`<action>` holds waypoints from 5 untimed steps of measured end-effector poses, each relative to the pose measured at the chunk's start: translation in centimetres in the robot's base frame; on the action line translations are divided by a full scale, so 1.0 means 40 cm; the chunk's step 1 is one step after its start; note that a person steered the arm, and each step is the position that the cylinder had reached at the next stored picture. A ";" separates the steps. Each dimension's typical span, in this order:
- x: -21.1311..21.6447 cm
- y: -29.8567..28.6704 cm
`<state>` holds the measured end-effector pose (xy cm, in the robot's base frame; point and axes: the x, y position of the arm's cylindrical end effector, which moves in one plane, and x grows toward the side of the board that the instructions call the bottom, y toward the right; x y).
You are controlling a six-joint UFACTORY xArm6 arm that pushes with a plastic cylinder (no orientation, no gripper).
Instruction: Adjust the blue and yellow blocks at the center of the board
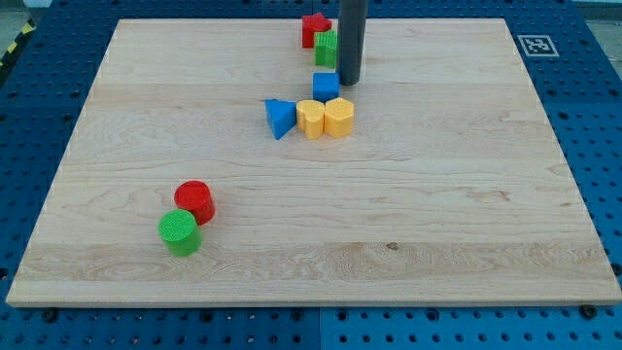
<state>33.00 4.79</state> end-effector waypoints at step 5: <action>-0.067 -0.154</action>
<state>30.31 -1.36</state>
